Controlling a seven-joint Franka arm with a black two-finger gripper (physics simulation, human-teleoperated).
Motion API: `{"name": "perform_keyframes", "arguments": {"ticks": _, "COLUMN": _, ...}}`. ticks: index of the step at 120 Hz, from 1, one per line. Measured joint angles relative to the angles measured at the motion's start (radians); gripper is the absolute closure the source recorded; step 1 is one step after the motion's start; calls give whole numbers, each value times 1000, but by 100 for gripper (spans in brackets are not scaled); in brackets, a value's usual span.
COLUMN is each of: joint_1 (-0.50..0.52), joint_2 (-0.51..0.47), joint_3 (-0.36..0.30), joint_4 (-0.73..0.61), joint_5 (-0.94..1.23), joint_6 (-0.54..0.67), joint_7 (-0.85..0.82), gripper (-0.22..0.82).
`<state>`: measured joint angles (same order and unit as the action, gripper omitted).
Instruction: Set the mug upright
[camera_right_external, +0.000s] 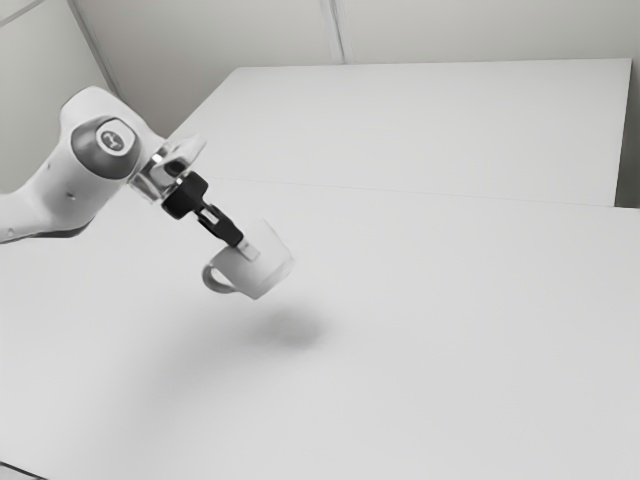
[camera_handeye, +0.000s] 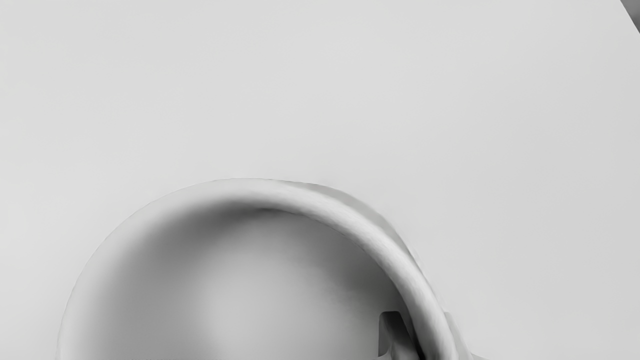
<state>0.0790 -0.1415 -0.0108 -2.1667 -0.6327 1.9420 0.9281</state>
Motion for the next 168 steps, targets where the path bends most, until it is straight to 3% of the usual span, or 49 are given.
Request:
{"name": "perform_keyframes", "arguments": {"ticks": 30, "joint_1": -3, "joint_2": -34, "joint_3": -87, "joint_4": -2, "joint_5": 416, "joint_6": 22, "joint_7": -272, "gripper": 78}}
{"name": "perform_keyframes", "arguments": {"ticks": 50, "joint_1": -3, "joint_2": -36, "joint_3": -118, "joint_4": -94, "joint_5": 555, "joint_6": 126, "joint_7": -431, "gripper": 78}}
{"name": "perform_keyframes", "arguments": {"ticks": 102, "joint_1": -1, "joint_2": -52, "joint_3": -152, "joint_4": -372, "joint_5": 629, "joint_6": 577, "joint_7": -706, "gripper": 78}}
{"name": "perform_keyframes", "arguments": {"ticks": 136, "joint_1": -1, "joint_2": -10, "joint_3": -153, "joint_4": -400, "joint_5": 626, "joint_6": 725, "joint_7": -805, "gripper": 78}}
{"name": "perform_keyframes", "arguments": {"ticks": 148, "joint_1": -1, "joint_2": -7, "joint_3": -159, "joint_4": -403, "joint_5": 617, "joint_6": 742, "joint_7": -824, "gripper": 65}}
{"name": "perform_keyframes", "arguments": {"ticks": 168, "joint_1": -4, "joint_2": -14, "joint_3": -176, "joint_4": -399, "joint_5": 604, "joint_6": 755, "joint_7": -844, "gripper": 34}}
